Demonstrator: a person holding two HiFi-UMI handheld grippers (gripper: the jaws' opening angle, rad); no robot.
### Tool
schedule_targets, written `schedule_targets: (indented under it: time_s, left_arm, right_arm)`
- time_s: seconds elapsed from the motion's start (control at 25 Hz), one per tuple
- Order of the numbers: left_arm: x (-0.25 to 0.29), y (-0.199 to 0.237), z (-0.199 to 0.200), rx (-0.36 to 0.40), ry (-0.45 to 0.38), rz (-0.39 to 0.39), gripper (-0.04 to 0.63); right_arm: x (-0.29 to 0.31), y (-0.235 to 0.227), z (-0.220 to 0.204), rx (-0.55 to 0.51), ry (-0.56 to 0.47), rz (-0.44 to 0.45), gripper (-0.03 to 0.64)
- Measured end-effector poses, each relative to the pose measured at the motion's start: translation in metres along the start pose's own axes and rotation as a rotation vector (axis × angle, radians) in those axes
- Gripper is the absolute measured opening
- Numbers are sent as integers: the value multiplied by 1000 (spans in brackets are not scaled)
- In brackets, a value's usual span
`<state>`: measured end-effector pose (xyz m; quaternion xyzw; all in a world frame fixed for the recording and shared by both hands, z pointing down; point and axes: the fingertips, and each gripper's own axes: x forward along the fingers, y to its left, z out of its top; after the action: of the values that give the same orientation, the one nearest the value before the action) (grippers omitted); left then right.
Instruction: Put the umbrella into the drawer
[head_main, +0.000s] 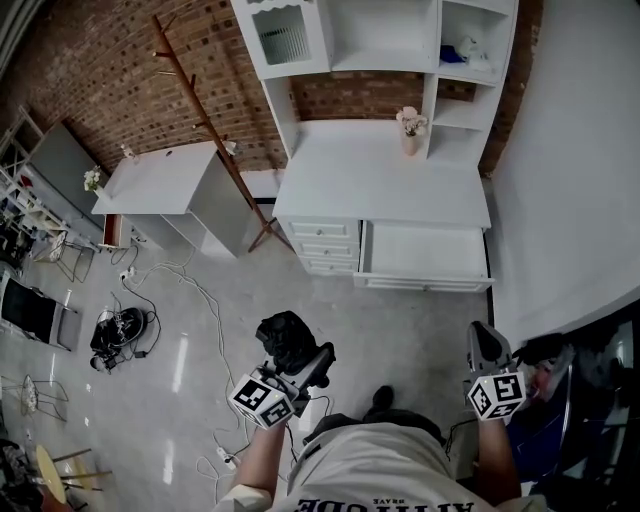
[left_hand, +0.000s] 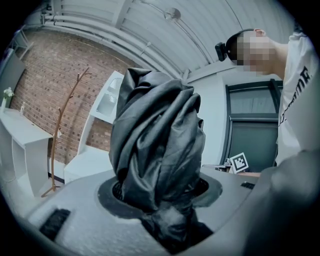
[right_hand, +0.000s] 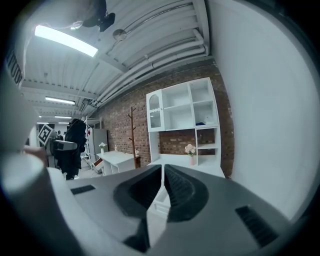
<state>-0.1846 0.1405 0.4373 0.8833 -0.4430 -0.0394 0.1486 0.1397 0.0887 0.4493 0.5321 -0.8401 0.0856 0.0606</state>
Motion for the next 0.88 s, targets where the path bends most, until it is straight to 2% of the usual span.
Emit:
schedule_targets:
  time_s: [0.36,0.88]
  left_arm:
    - [38,-15,-5,20,23,8,247]
    - [75,-5,5,7,21,6,247]
  right_arm:
    - [21,-33,-2,17,-13,34,34]
    - [33,-62,2,26,0,16,35]
